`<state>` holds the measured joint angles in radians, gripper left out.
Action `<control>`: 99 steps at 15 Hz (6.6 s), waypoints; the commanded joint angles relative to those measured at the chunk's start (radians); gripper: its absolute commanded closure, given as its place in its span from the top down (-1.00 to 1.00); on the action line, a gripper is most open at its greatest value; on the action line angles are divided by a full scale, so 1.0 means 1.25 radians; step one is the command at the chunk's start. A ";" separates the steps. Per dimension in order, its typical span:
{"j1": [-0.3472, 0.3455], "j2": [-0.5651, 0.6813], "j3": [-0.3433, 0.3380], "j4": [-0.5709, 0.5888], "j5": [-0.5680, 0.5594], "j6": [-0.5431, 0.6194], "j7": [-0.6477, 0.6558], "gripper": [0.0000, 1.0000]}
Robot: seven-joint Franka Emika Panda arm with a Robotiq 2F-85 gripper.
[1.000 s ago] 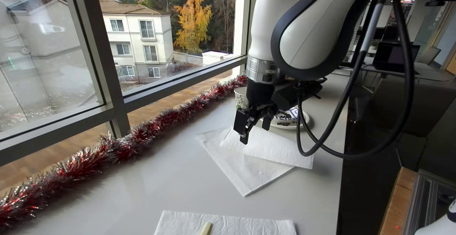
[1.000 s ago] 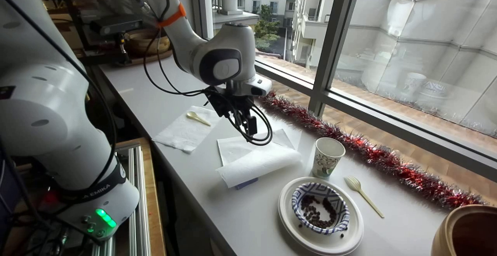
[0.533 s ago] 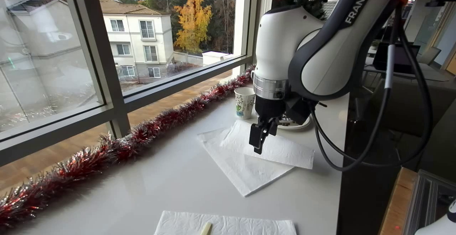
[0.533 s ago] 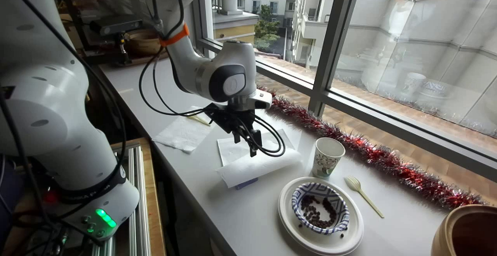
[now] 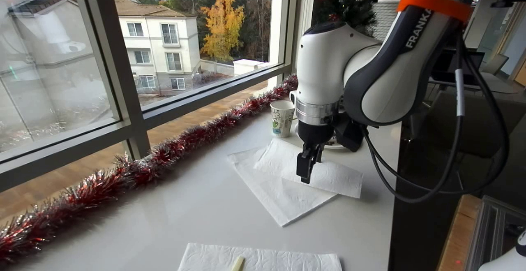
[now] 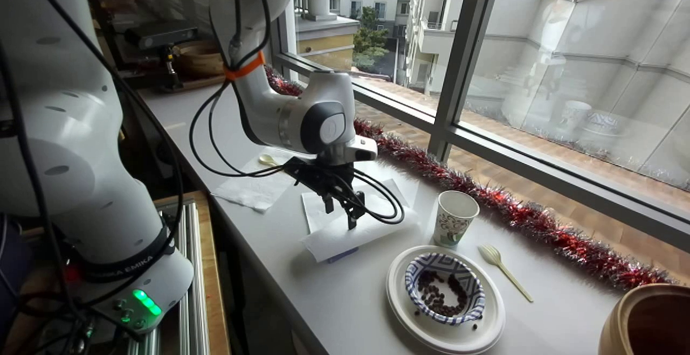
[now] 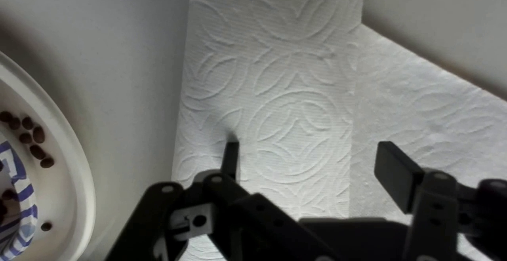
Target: Unfold the napkin on the right
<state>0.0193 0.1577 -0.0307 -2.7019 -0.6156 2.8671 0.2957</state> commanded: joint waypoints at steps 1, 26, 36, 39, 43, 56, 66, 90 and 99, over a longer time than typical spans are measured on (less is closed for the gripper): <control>0.014 0.031 -0.023 0.021 -0.063 0.010 0.040 0.47; 0.033 0.084 -0.072 0.046 -0.123 0.016 0.054 0.30; 0.021 0.067 -0.050 0.047 -0.079 0.013 0.027 -0.52; 0.019 0.068 -0.047 0.047 -0.074 0.011 0.023 -0.86; 0.010 0.074 -0.036 0.045 -0.051 0.008 0.010 -0.61; -0.007 0.088 -0.025 0.043 -0.016 0.015 -0.002 -0.35; -0.020 0.080 -0.006 0.038 0.018 0.014 -0.026 -0.87; 0.102 -0.476 -0.030 0.290 0.918 -0.713 -0.459 -0.91; 0.058 -0.500 -0.019 0.323 0.922 -0.719 -0.447 -0.92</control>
<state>0.1331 -0.4626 -0.0826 -2.2723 0.5792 1.8987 -0.2676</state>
